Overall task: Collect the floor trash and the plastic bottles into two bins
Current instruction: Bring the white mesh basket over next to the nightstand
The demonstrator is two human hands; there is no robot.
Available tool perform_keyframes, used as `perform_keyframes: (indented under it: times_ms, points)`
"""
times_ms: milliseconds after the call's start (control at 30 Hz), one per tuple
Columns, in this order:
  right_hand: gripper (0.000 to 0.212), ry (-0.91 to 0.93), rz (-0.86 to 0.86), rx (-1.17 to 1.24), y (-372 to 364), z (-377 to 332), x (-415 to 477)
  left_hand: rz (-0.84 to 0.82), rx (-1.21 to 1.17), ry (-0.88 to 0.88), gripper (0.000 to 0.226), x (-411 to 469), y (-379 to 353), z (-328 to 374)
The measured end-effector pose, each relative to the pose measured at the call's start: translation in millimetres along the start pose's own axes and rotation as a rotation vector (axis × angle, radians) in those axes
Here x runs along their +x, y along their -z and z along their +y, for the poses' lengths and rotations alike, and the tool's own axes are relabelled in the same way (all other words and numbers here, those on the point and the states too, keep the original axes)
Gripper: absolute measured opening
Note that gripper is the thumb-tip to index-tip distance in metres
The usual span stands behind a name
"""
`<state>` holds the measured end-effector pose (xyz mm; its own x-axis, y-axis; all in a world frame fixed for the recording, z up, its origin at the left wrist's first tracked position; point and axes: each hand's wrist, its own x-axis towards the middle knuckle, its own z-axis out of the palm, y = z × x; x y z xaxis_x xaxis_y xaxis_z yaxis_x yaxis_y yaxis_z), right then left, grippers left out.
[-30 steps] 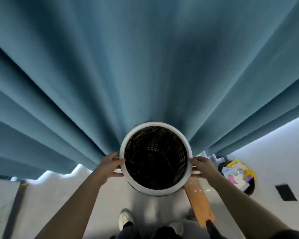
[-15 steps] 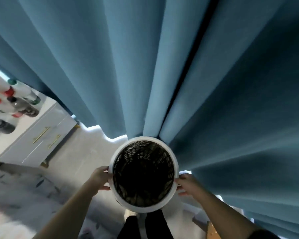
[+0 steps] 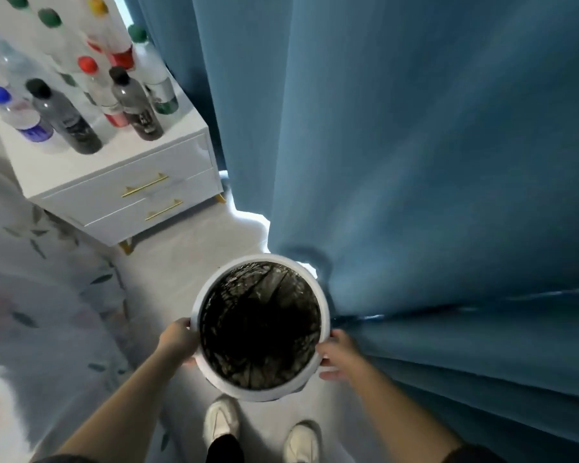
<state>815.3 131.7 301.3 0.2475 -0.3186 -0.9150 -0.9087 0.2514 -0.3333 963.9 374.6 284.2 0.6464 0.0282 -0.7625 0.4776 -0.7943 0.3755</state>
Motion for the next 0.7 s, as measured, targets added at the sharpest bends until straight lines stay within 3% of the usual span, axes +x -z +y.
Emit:
perform_keyframes:
  times_ms: [133,233,433,700]
  points:
    - [0.04,-0.021,-0.002,0.067,-27.7,-2.1,85.0,0.003,0.049,-0.033,0.016,82.3,-36.2,-19.4]
    - [0.035,-0.032,0.053,0.069,-34.0,6.8,136.2,-0.035,0.032,-0.045,0.018,120.1,-66.6,-32.1]
    - [0.02,0.021,0.168,0.13,-25.9,16.2,192.9,-0.079,-0.085,-0.059,0.014,162.0,-126.1,-37.7]
    - [0.022,0.08,0.311,0.124,2.0,25.7,234.0,-0.074,-0.21,-0.103,0.02,173.3,-184.0,-32.2]
